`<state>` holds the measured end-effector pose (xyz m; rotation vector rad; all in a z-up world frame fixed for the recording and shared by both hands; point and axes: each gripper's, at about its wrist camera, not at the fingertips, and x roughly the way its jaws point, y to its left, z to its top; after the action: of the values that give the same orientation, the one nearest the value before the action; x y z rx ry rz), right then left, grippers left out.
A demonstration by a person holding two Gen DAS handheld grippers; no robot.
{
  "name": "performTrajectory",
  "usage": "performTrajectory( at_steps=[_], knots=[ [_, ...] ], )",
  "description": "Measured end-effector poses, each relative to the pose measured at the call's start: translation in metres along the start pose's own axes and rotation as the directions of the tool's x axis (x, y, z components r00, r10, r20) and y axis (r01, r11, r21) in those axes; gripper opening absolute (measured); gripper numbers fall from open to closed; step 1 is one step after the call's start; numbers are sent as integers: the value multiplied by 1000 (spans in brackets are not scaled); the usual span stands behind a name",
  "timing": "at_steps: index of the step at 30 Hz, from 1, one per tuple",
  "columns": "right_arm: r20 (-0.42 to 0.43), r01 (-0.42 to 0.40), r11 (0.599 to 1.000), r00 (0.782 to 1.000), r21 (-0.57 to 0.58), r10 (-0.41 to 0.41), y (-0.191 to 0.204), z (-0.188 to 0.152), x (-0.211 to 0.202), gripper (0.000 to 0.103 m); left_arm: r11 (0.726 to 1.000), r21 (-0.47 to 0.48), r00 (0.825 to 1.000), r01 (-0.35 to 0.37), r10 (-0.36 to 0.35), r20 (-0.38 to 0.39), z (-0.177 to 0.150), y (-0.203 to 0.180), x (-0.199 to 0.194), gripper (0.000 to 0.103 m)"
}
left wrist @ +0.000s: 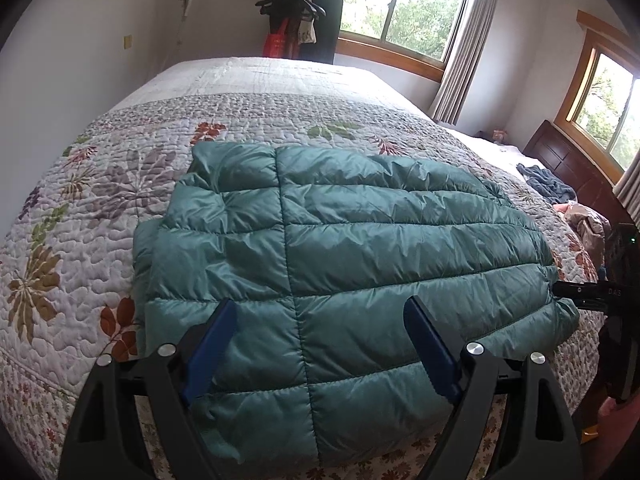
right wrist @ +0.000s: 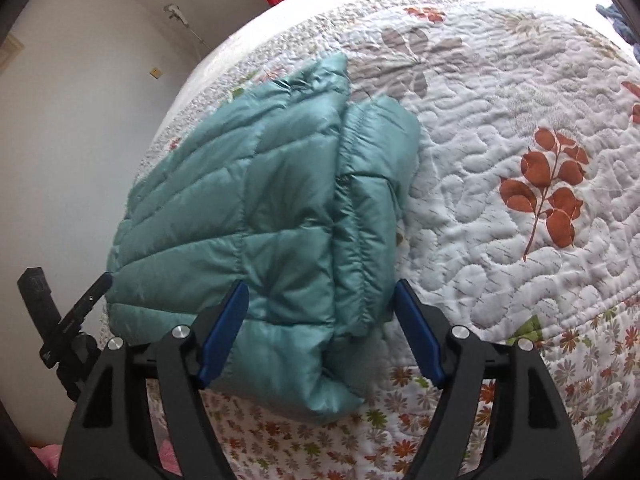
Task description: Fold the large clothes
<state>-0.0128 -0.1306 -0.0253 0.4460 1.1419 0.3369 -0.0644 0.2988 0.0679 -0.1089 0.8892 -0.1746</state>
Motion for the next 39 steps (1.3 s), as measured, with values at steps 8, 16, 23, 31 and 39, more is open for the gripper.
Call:
performTrajectory(
  at_steps=[8, 16, 23, 31, 39],
  knots=[
    [-8, -31, 999, 999, 41, 31, -7, 6, 2, 76, 1000, -22, 1000, -17, 16, -4, 5, 4, 10, 88],
    [-40, -107, 990, 993, 88, 111, -17, 10, 25, 76, 999, -31, 999, -19, 19, -29, 1, 12, 25, 88],
    [-32, -180, 979, 982, 95, 184, -12, 16, 30, 39, 999, -31, 999, -19, 18, -29, 2, 13, 25, 88],
    [54, -216, 975, 975, 49, 214, -2, 15, -11, 20, 1000, -22, 1000, 18, -19, -19, 3, 6, 19, 88],
    [76, -144, 981, 988, 128, 135, -30, 11, -24, 20, 999, 26, 999, 45, -45, -17, 0, -8, 21, 88]
  ],
)
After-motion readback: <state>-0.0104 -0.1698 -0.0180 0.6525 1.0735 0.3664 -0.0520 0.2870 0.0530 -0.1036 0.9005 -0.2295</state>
